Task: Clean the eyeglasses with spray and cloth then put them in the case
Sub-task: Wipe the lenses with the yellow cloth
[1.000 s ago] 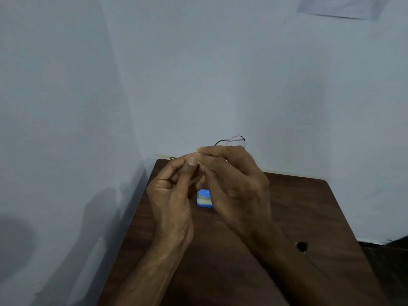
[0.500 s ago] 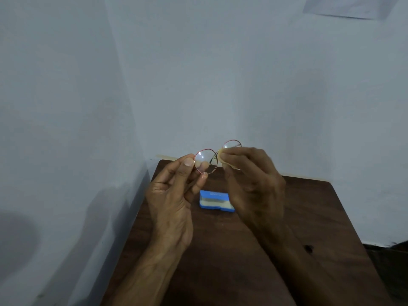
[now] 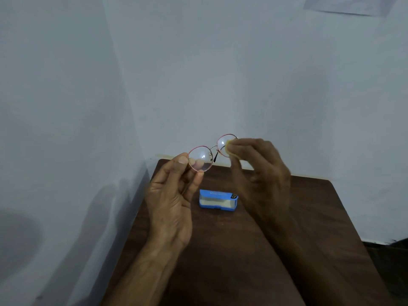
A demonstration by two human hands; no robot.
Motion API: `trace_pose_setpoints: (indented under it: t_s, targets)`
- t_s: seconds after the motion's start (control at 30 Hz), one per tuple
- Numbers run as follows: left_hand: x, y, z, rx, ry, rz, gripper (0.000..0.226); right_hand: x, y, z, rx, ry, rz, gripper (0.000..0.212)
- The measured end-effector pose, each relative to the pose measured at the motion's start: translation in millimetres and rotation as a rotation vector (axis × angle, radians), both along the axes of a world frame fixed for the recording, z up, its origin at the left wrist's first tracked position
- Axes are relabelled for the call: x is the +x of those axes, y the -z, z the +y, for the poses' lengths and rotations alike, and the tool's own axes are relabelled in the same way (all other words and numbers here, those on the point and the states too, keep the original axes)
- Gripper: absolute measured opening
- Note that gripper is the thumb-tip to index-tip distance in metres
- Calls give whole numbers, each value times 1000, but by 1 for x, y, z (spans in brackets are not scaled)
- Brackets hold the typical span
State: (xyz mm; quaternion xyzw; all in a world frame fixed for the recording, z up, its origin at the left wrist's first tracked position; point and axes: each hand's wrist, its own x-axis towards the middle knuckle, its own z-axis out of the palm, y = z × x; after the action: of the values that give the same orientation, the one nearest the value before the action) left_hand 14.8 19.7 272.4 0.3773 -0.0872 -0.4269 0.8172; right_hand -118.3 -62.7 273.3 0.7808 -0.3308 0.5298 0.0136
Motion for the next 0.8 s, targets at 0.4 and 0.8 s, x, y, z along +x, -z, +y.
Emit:
trace_pose_setpoints:
  t_s: [0.4,0.8]
  targets:
    - [-2,0,0,-42,57,55,27,0,-13,-4,-42,37,60,15]
    - [-13,4,-4,-35,129,135,30,19,7,50,-4,-177,96,23]
